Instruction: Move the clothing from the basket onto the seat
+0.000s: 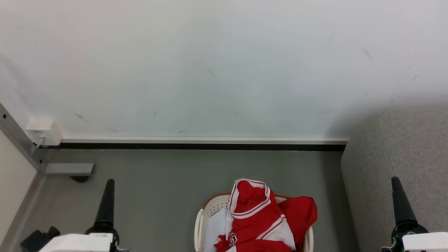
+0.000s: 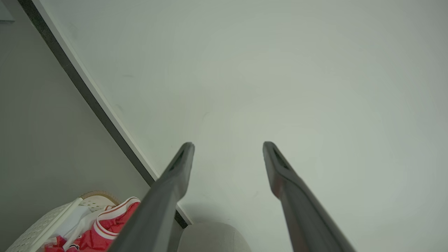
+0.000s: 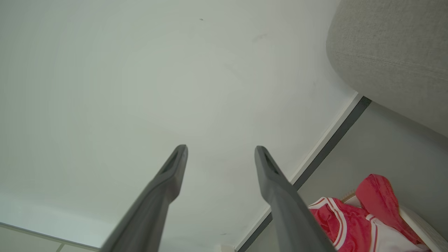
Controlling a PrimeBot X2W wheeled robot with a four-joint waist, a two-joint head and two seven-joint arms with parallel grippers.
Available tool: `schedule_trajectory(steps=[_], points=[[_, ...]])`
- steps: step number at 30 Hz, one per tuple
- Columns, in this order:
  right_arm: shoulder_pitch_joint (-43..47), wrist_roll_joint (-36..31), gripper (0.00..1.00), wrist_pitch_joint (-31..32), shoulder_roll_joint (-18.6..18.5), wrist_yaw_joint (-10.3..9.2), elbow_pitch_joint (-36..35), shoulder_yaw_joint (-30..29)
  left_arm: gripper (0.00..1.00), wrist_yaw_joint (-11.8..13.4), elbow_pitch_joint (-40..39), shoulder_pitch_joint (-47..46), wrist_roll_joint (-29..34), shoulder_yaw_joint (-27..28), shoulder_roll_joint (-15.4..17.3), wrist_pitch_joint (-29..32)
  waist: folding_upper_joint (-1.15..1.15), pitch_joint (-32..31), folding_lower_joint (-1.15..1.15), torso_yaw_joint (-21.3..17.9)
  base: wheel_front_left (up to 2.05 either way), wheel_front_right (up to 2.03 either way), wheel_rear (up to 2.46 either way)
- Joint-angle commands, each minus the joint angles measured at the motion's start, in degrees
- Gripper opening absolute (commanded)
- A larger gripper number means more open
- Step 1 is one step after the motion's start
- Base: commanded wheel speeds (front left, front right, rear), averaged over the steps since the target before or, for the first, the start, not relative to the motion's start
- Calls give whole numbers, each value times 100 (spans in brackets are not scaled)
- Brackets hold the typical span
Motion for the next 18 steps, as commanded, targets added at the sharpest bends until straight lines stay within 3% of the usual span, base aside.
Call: schedule_trajectory(steps=[1, 18], points=[[-26, -307, 100, -70, -88, -3, -167, 53, 100, 24, -186, -68, 379, -21, 42, -71, 0, -2, 0, -4, 0, 0, 0], [67, -2443, 100, -393, -184, -4, -414, 278, 100, 344, -359, 51, 2624, -280, 73, -397, 0, -28, 0, -27, 0, 0, 0]])
